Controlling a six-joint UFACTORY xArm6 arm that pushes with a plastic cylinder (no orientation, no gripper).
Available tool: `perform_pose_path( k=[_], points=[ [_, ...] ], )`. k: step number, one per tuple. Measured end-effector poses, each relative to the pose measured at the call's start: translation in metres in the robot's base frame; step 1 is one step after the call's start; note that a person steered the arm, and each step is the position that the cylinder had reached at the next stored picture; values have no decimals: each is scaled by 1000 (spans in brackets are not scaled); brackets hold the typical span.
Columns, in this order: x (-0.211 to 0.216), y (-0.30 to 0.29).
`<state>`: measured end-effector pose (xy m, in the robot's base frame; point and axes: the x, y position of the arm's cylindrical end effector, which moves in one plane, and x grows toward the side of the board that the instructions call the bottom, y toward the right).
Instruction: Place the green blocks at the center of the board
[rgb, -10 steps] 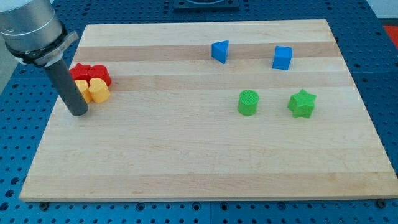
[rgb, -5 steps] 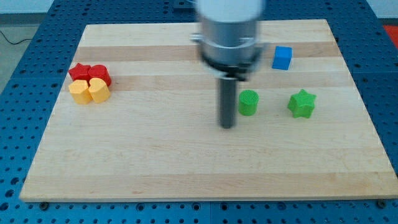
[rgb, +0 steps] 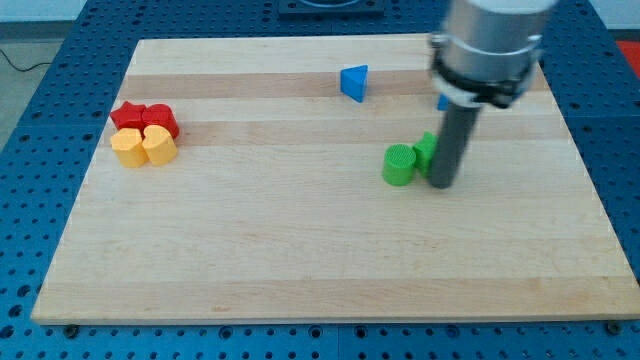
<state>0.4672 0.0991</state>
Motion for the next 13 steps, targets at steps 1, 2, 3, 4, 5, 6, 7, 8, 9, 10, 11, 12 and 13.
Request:
perform_pose_path(
  k=[1, 2, 3, 4, 5, 6, 7, 8, 9, 10, 11, 12, 13],
  points=[
    [-2, -25],
    [3, -26],
    [-25, -44],
    [-41, -58],
    [-41, -56],
    [-56, -51],
    [-78, -51],
    [-79, -74],
    [-79, -104],
    [-80, -95],
    [-90, -18],
    [-93, 79],
    [-54, 113]
  ],
)
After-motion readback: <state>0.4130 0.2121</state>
